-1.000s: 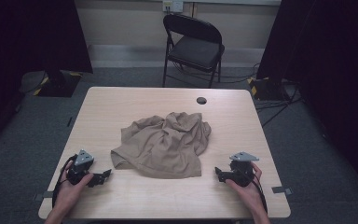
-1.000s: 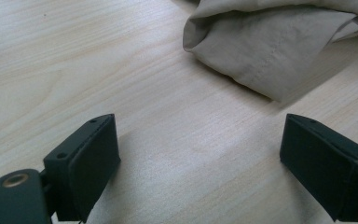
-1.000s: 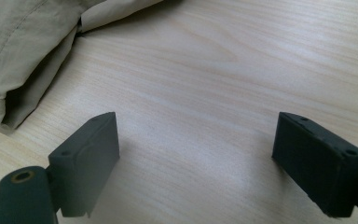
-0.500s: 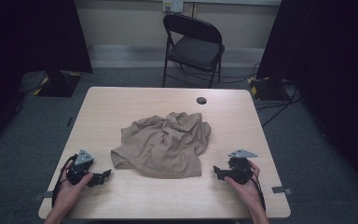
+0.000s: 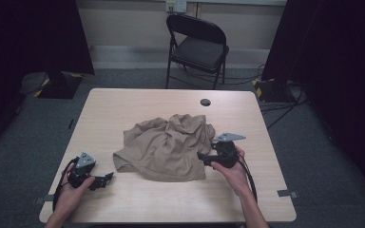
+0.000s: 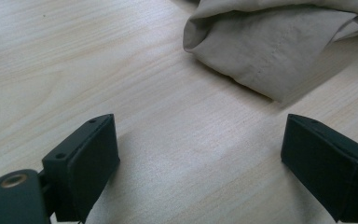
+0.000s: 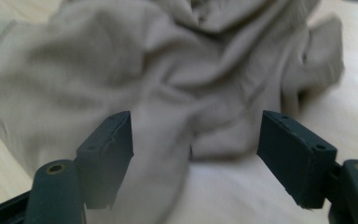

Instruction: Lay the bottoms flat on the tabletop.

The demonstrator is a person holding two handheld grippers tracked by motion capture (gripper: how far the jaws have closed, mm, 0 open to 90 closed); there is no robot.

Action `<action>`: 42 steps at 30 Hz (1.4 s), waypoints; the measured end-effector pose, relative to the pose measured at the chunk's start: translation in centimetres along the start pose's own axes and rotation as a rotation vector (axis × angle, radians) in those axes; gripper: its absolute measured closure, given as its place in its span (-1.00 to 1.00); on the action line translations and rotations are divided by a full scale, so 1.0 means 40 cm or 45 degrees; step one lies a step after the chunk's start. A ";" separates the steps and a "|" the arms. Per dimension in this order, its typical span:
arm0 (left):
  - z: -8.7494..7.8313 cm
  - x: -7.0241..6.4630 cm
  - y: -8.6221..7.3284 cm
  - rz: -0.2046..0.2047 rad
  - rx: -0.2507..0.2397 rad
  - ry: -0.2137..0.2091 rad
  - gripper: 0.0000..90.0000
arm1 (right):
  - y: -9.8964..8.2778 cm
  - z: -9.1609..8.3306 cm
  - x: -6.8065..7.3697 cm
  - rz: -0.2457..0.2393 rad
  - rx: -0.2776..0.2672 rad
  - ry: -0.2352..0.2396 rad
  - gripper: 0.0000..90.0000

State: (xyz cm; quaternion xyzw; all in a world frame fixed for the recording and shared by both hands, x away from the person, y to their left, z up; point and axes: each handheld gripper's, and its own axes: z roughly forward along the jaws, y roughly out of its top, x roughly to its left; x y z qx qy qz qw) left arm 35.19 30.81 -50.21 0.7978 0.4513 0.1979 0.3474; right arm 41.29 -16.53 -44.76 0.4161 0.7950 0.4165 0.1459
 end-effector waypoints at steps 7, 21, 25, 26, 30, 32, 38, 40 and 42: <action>0.000 0.001 0.000 0.001 -0.001 -0.006 -0.77 | 0.117 0.067 0.005 -0.016 -0.031 0.046 -0.46; 0.000 0.003 -0.001 0.006 -0.001 -0.023 -0.78 | 0.207 0.295 0.013 -0.009 0.100 0.078 -0.50; -0.001 0.003 -0.001 0.008 -0.001 -0.025 -0.78 | 0.184 0.335 0.010 0.020 0.156 0.043 -0.46; -0.001 0.003 -0.001 0.008 -0.001 -0.025 -0.78 | 0.181 0.339 0.008 0.018 0.156 0.038 -0.36; -0.001 0.003 -0.001 0.008 -0.001 -0.026 -0.78 | 0.173 0.344 0.011 -0.009 0.186 0.007 0.40; -0.001 0.003 -0.001 0.009 -0.001 -0.025 -0.78 | 0.167 0.338 0.010 -0.017 0.181 0.018 0.70; -0.001 0.003 -0.001 0.009 -0.001 -0.025 -0.78 | 0.171 0.282 0.006 0.001 0.112 0.052 0.88; -0.001 0.003 -0.001 0.009 -0.001 -0.025 -0.78 | 0.176 0.244 0.007 -0.007 0.070 0.064 0.88; -0.001 0.003 -0.001 0.008 -0.001 -0.025 -0.78 | 0.175 0.207 0.010 -0.024 0.041 0.073 0.88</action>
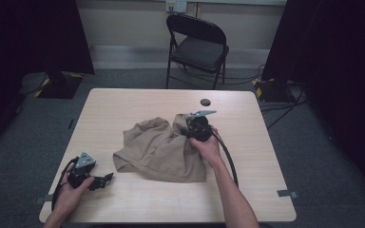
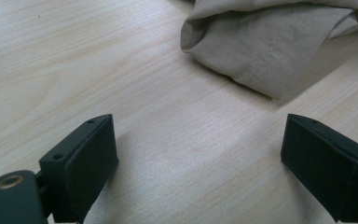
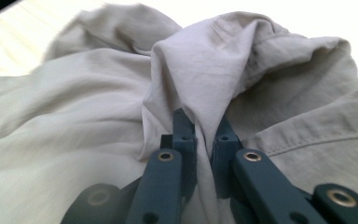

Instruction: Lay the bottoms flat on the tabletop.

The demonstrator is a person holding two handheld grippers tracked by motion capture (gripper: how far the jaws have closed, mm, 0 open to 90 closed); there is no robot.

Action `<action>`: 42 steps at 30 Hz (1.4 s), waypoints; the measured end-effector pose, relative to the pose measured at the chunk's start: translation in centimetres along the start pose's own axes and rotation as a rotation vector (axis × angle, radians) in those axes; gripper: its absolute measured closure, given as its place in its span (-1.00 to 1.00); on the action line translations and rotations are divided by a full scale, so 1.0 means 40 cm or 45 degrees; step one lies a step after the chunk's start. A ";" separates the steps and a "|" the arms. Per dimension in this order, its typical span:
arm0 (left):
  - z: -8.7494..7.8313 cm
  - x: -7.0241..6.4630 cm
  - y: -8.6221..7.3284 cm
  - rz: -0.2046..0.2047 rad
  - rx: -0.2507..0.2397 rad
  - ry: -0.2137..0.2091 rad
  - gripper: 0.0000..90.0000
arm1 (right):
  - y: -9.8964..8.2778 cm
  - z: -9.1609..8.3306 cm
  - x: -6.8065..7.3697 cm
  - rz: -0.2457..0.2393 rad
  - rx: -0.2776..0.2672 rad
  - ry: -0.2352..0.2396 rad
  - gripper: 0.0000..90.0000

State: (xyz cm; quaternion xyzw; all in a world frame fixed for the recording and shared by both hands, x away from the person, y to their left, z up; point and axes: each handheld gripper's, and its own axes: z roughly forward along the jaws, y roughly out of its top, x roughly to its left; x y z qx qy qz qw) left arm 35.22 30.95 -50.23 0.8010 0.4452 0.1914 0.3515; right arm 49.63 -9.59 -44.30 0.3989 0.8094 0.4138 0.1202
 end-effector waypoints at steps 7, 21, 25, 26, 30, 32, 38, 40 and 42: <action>0.000 0.000 0.000 0.000 0.000 0.000 -0.78 | -0.033 -0.123 0.008 -0.032 -0.082 0.010 0.87; 0.000 0.000 0.000 0.005 0.001 0.003 -0.78 | -0.270 -0.315 0.075 -0.018 -0.109 0.044 0.86; 0.000 0.000 0.000 0.006 0.001 0.004 -0.78 | -0.361 -0.304 0.085 0.000 0.003 0.034 0.87; 0.000 0.000 0.000 0.006 0.001 0.004 -0.78 | -0.361 -0.304 0.085 0.000 0.003 0.034 0.87; 0.000 0.000 0.000 0.006 0.001 0.006 -0.78 | -0.398 -0.283 0.096 -0.041 0.095 -0.013 0.75; 0.000 0.000 0.000 0.006 0.001 0.006 -0.78 | -0.400 -0.289 0.093 -0.031 0.081 -0.010 0.36; 0.000 0.000 0.000 0.005 0.001 0.006 -0.78 | -0.386 -0.365 0.032 0.085 -0.018 -0.084 -0.27; 0.000 0.000 0.000 0.005 0.001 0.006 -0.78 | -0.371 -0.394 0.009 0.119 -0.077 -0.106 -0.39; 0.000 0.000 0.000 0.006 0.002 0.008 -0.78 | -0.341 -0.414 -0.005 0.129 -0.145 -0.131 -0.44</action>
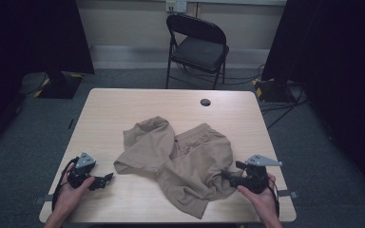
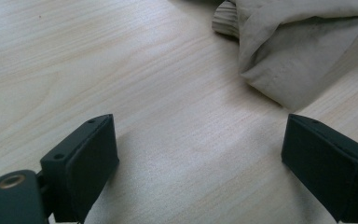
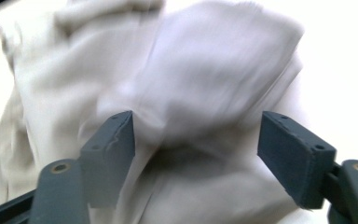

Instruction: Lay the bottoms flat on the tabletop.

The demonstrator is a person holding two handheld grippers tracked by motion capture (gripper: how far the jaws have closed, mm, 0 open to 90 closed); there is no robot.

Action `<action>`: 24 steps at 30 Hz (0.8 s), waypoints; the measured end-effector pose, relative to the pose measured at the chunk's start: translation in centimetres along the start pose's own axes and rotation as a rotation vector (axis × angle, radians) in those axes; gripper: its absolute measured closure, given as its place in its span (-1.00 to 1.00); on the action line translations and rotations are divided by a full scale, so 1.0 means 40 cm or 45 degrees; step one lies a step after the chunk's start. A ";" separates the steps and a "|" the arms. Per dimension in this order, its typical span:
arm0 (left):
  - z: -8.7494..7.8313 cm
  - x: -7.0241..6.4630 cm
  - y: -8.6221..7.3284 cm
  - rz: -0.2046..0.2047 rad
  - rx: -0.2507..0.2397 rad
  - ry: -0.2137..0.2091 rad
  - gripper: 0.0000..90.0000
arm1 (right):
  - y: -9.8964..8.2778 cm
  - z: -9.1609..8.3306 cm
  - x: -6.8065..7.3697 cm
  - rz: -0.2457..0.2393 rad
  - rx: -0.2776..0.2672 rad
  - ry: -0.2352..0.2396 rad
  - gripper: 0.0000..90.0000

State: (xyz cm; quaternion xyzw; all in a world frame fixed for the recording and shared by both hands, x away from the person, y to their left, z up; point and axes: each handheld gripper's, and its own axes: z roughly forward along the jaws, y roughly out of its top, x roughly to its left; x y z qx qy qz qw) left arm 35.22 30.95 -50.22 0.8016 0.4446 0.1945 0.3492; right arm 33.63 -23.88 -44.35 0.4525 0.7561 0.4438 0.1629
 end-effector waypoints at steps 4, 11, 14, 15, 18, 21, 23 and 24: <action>0.000 0.000 0.000 -0.004 0.000 -0.002 -0.78 | 0.099 0.027 0.007 -0.023 -0.104 0.029 -0.35; 0.000 0.000 0.000 -0.004 0.000 -0.003 -0.78 | 0.230 0.223 0.055 -0.092 -0.035 0.125 -0.06; 0.000 0.000 0.000 -0.002 0.000 -0.006 -0.79 | 0.240 0.288 0.077 -0.138 0.030 0.133 -0.03; 0.000 0.000 0.000 -0.002 0.000 -0.005 -0.79 | 0.234 0.309 0.081 -0.161 0.056 0.107 -0.02; 0.000 0.000 0.000 -0.001 0.001 -0.005 -0.79 | 0.190 0.359 0.066 -0.168 0.170 0.046 -0.05; -0.001 0.005 0.000 0.019 0.004 -0.022 -0.79 | 0.131 0.370 0.050 -0.175 0.243 0.001 -0.13; 0.000 0.010 0.008 0.031 0.031 -0.035 -0.78 | 0.106 0.363 0.041 -0.174 0.254 -0.019 -0.18; 0.002 0.013 0.014 0.035 0.045 -0.030 -0.77 | 0.096 0.359 0.038 -0.166 0.247 -0.021 -0.20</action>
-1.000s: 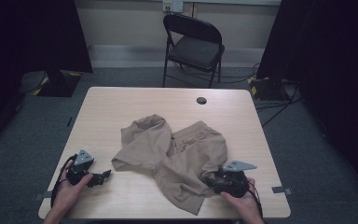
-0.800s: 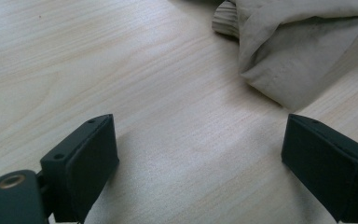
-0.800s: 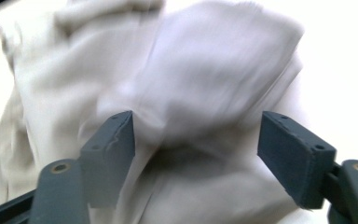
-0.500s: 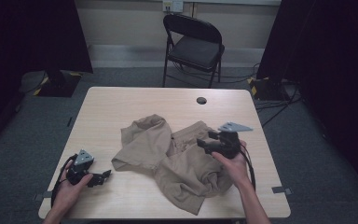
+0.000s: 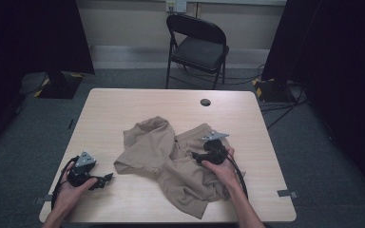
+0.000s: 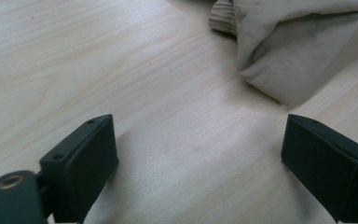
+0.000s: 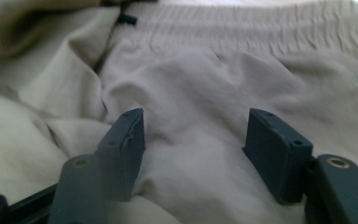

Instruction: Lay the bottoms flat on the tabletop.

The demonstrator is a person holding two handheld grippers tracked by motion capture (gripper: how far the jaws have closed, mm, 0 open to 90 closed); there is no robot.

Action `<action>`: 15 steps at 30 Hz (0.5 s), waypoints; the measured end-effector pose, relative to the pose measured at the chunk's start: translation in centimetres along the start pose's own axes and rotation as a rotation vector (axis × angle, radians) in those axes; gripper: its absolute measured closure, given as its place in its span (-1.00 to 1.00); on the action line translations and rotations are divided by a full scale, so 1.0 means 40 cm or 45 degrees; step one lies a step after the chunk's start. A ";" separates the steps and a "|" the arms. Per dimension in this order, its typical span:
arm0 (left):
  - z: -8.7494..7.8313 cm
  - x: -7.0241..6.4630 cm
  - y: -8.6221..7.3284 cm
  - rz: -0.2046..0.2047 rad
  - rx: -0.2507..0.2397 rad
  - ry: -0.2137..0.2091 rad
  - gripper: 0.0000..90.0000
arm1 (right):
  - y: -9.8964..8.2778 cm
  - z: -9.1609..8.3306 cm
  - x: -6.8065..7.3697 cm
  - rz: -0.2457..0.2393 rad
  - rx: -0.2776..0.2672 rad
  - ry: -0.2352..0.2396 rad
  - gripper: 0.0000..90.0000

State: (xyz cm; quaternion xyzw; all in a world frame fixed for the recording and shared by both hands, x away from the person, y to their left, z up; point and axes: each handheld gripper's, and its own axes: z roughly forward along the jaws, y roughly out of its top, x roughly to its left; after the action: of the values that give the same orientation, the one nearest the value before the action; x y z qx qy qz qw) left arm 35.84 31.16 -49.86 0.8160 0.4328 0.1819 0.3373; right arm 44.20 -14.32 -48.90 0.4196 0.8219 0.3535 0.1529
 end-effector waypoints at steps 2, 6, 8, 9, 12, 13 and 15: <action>0.004 0.003 0.013 -0.022 0.003 0.007 -0.59 | -0.014 -0.004 0.005 -0.028 -0.006 -0.012 -0.20; 0.011 0.000 0.037 -0.023 0.001 0.008 -0.55 | -0.043 -0.017 0.031 -0.049 -0.046 -0.052 -0.23; 0.012 0.001 0.055 -0.027 -0.014 -0.020 -0.54 | -0.059 -0.028 0.045 -0.041 -0.061 -0.056 -0.24; 0.013 0.000 0.065 -0.046 -0.038 -0.036 -0.54 | -0.066 -0.033 0.051 -0.036 -0.069 -0.055 -0.24; 0.018 0.001 0.106 -0.072 -0.091 -0.080 -0.54 | -0.085 -0.050 0.072 -0.031 -0.073 -0.056 -0.24; 0.021 0.000 0.122 -0.071 -0.104 -0.098 -0.55 | -0.090 -0.053 0.076 -0.028 -0.079 -0.051 -0.24; 0.032 -0.007 0.157 -0.070 -0.130 -0.126 -0.55 | -0.097 -0.060 0.084 -0.020 -0.081 -0.041 -0.24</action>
State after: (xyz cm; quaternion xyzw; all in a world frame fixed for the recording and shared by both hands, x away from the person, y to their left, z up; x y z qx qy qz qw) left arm 40.13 27.92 -46.32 0.7934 0.4282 0.1539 0.4043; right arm 38.61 -14.28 -49.79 0.4137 0.8110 0.3713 0.1824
